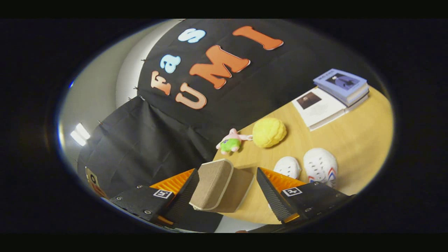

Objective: Open the storage box then place both shoes into the box .Put the left shoe in first, then the right shoe, with the right side of both shoes facing outward in a uniform manner.

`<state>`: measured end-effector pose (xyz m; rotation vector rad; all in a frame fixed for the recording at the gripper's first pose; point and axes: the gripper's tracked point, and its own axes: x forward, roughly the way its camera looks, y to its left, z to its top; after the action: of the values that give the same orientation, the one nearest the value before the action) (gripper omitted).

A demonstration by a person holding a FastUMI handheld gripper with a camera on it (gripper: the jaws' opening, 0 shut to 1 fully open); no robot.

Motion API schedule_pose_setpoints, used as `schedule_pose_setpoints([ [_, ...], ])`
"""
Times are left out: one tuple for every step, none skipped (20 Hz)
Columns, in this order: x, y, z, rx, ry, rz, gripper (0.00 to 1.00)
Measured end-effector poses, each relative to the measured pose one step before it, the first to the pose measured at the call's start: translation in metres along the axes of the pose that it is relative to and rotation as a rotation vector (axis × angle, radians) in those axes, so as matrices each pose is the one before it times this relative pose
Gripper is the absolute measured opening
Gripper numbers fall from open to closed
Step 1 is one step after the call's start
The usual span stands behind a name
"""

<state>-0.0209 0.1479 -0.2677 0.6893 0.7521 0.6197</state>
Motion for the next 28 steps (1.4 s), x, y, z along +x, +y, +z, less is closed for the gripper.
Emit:
schedule_pose_setpoints([
  [0.00787, 0.00058, -0.01156, 0.04605, 0.03021, 0.02116, 0.98],
  [0.00794, 0.0016, -0.01123, 0.04468, 0.02851, 0.02227, 0.98],
  [0.01021, -0.00035, -0.01013, 0.04288, 0.02486, 0.01968, 0.98],
  [0.0082, -0.00088, -0.00968, 0.03877, 0.02639, 0.0133, 0.98],
  [0.0097, -0.00255, -0.00792, 0.02858, 0.02581, 0.00666, 0.98],
  [0.00775, -0.00501, -0.01031, 0.01394, 0.02772, -0.00501, 0.98],
  [0.00857, -0.00474, -0.00881, 0.00144, 0.02612, -0.00618, 0.98],
  [0.00635, -0.00367, -0.00897, 0.00329, 0.02705, -0.00512, 0.98],
  [0.0069, -0.00255, -0.00755, 0.00912, 0.02618, 0.00058, 0.98],
  [0.00616, 0.00327, -0.0065, 0.01126, 0.02043, 0.01142, 0.98],
  [0.00761, 0.00117, -0.00358, 0.01349, 0.014, 0.01243, 0.98],
  [0.00944, 0.00287, -0.00202, 0.01481, 0.01229, 0.0155, 0.98],
  [0.00852, 0.00293, -0.00247, 0.01634, 0.01232, 0.01344, 0.98],
  [0.00835, 0.00117, -0.00195, 0.01458, 0.01317, 0.01356, 0.98],
  [0.00622, 0.00028, -0.00283, 0.01188, 0.00957, 0.00804, 0.98],
  [0.00632, -0.00331, -0.00135, 0.0092, 0.00604, -0.00094, 0.98],
  [0.00717, -0.00341, 0.00016, 0.00582, 0.00618, -0.00301, 0.98],
  [0.00467, -0.00117, -0.00233, 0.00405, 0.00502, -0.0013, 0.98],
  [0.00498, -0.00006, -0.0005, 0.00534, 0.00423, 0.00549, 0.98],
  [0.00394, 0.001, -0.001, 0.00831, 0.00441, 0.00925, 0.98],
  [0.00477, 0.00139, -0.00091, 0.01573, 0.00612, 0.01259, 0.98],
  [0.00339, 0.00376, -0.00025, 0.02349, 0.00035, 0.01671, 0.98],
  [0.00214, 0.00535, 0.00205, 0.02392, -0.00095, 0.02439, 0.98],
  [0.00063, 0.00281, 0.00255, 0.01008, -0.00903, 0.00748, 0.98],
  [0.00121, -0.00078, 0.0009, 0.00441, -0.00643, 0.00594, 0.98],
  [-0.00094, 0.00049, 0.00129, 0.00684, -0.0044, 0.00806, 0.97],
  [-0.00086, 0.00348, 0.00308, 0.01059, -0.0042, 0.01436, 0.96],
  [-0.00144, 0.0076, 0.0024, 0.00873, -0.00689, 0.01857, 0.96],
])
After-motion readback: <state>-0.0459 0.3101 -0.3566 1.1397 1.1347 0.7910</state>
